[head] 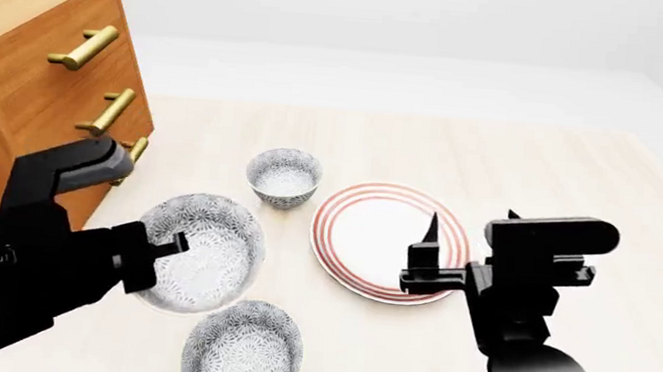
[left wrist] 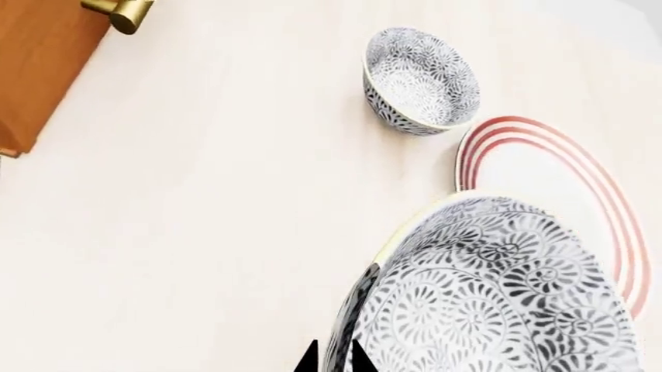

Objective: Stack the bowl in the middle on the bowl at the back.

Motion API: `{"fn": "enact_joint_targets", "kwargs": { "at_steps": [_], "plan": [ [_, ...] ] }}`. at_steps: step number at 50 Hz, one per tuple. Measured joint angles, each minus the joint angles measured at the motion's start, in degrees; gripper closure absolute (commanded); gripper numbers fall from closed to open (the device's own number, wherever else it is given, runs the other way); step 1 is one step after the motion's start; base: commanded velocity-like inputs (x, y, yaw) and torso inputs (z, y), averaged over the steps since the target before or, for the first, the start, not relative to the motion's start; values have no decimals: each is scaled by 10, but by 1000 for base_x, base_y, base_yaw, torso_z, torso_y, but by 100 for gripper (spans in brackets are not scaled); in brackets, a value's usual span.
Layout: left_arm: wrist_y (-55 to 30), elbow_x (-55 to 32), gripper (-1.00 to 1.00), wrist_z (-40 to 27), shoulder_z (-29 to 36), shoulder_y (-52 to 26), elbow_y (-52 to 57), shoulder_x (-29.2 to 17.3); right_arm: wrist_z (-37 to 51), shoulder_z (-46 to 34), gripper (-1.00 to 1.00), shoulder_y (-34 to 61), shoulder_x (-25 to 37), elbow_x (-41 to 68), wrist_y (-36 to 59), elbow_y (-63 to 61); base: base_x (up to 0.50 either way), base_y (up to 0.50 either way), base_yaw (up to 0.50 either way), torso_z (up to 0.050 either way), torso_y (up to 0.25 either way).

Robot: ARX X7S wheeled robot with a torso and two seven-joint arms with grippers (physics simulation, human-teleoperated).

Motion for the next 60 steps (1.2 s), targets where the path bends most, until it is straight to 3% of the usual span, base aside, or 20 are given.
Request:
{"fn": "enact_joint_targets", "kwargs": {
  "at_steps": [24,60],
  "plan": [
    [67,-66,100,9,70,74,93,-48,11,6,-100,-12,3,4,0,-14,0,0,0,0,0],
    [74,-16,100,52,119,71,99,-48,20,10,-100,-28,10,11,-8,-18,0,0,0,0,0]
  ]
}}
